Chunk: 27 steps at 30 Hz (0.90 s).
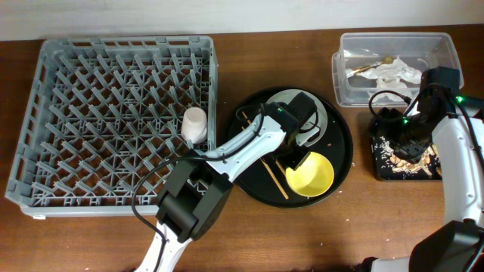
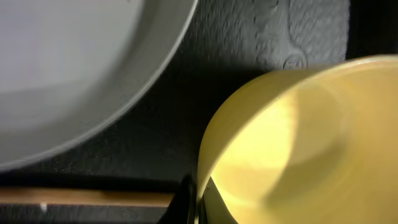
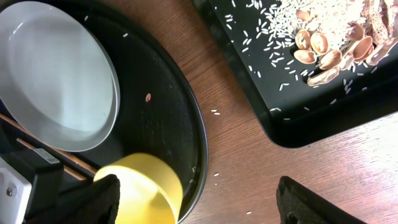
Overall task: Sort waste into correct bins and load items into the dishwasher rack
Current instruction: 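Grasp the yellow bowl on the round tray with the left gripper, then place the yellow bowl in the back of the rack with the left gripper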
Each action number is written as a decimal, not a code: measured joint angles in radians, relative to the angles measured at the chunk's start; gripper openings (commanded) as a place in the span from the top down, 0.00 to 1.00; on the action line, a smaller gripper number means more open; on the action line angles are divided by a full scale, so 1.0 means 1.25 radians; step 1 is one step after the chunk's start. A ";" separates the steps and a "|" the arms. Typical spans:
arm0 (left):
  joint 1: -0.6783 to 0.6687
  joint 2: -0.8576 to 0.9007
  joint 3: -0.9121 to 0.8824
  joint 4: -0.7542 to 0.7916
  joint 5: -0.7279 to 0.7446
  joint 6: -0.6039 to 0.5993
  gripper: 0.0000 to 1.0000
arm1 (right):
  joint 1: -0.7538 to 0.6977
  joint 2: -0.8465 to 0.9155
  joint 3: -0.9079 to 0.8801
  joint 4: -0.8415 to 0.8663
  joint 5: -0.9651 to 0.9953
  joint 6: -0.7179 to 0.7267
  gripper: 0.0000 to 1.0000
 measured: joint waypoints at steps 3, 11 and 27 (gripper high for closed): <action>0.032 0.023 0.258 -0.247 -0.022 0.016 1.00 | 0.000 0.000 -0.001 0.000 0.002 -0.003 0.14; 0.352 0.005 0.646 -0.304 -0.523 0.012 1.00 | 0.000 0.000 -0.002 0.016 0.003 -0.021 0.11; 0.323 0.238 0.646 -0.139 -1.180 -0.058 1.00 | 0.000 0.000 -0.003 0.015 0.025 -0.023 0.09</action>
